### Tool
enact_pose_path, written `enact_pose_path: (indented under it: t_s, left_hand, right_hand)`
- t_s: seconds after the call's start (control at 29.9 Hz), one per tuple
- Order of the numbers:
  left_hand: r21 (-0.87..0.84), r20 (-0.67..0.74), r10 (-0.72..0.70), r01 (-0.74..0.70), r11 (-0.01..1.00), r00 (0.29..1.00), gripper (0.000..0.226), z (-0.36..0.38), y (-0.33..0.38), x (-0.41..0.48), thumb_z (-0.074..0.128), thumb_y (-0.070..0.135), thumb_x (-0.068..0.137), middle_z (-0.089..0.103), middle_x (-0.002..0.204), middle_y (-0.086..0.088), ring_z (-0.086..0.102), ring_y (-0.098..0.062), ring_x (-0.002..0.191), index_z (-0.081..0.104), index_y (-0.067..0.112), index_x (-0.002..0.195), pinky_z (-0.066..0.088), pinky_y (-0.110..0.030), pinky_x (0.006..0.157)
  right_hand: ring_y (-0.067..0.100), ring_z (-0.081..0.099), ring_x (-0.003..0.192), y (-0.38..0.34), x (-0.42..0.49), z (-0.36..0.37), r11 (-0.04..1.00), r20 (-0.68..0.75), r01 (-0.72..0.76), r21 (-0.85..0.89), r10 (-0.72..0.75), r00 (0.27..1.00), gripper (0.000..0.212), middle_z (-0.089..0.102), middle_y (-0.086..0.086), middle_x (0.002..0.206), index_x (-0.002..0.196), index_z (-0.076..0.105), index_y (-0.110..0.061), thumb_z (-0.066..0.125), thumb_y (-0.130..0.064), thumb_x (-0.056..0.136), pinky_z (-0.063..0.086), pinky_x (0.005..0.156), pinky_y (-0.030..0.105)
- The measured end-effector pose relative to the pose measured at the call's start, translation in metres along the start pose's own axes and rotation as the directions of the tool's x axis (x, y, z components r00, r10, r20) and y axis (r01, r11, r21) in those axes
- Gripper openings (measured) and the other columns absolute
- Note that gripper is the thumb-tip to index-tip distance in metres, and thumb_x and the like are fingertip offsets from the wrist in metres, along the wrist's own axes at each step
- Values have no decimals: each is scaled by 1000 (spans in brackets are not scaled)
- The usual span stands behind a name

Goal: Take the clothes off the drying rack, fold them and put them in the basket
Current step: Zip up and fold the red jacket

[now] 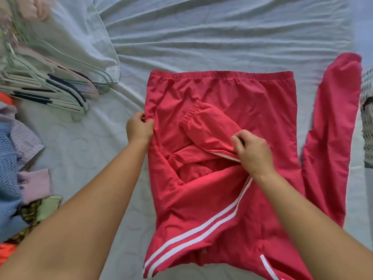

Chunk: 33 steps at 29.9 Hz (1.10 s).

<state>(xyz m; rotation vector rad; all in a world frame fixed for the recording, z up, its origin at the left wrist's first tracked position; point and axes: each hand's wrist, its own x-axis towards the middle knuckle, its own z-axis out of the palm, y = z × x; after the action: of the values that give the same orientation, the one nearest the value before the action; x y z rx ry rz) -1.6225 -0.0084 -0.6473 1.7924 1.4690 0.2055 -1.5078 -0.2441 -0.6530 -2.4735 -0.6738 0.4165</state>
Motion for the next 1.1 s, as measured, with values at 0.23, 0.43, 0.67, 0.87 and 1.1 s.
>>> enact_pose_path:
  t_s: [0.23, 0.43, 0.67, 0.87, 1.1]
  left_hand:
    - [330, 204, 371, -421, 845, 906, 52, 73, 36, -61, 47, 5, 88, 41, 126, -19, 47, -35, 111, 36, 6, 139, 34, -37, 94]
    - [46, -7, 327, -326, 944, 945, 47, 65, 34, -41, 48, -6, 82, 45, 117, -24, 51, -35, 104, 46, -3, 129, 35, -29, 95]
    - [144, 516, 378, -513, 846, 768, 72, 103, 13, -63, 58, 24, 90, 8, 154, -21, 12, -27, 144, 17, -3, 144, 4, -18, 112]
    - [-34, 231, 547, -555, 831, 805, 67, 25, -41, -154, 31, 53, 94, 17, 154, -6, 13, -5, 142, 23, 10, 145, 10, -13, 113]
    - [312, 592, 458, -713, 628, 663, 75, 17, -145, -228, 23, 62, 93, 11, 156, -6, 19, -21, 142, 25, 8, 144, 13, -36, 114]
  right_hand:
    - [31, 58, 80, 18, -19, -5, 925, 117, 296, -237, -275, 954, 45, 60, 11, 91, 99, 64, -11, 79, -32, 62, 50, 67, 39]
    - [13, 52, 65, 30, -4, -22, 934, -71, 12, 356, 14, 997, 3, 60, -2, 71, 76, 58, -20, 57, -18, 75, 40, 63, 28]
    - [4, 53, 41, 97, -16, -53, 294, 265, -637, 713, 728, 632, 14, 59, -7, 46, 79, 59, -10, 49, -6, 87, 44, 46, 20]
    - [42, 46, 109, 79, -29, -49, 972, -128, -210, -103, 196, 972, 69, 44, 25, 124, 131, 40, -5, 71, -4, 69, 35, 94, 49]
    - [41, 57, 75, 69, -6, -40, 818, 58, 202, -538, -204, 977, 23, 58, 22, 83, 82, 64, -2, 77, -6, 64, 48, 63, 46]
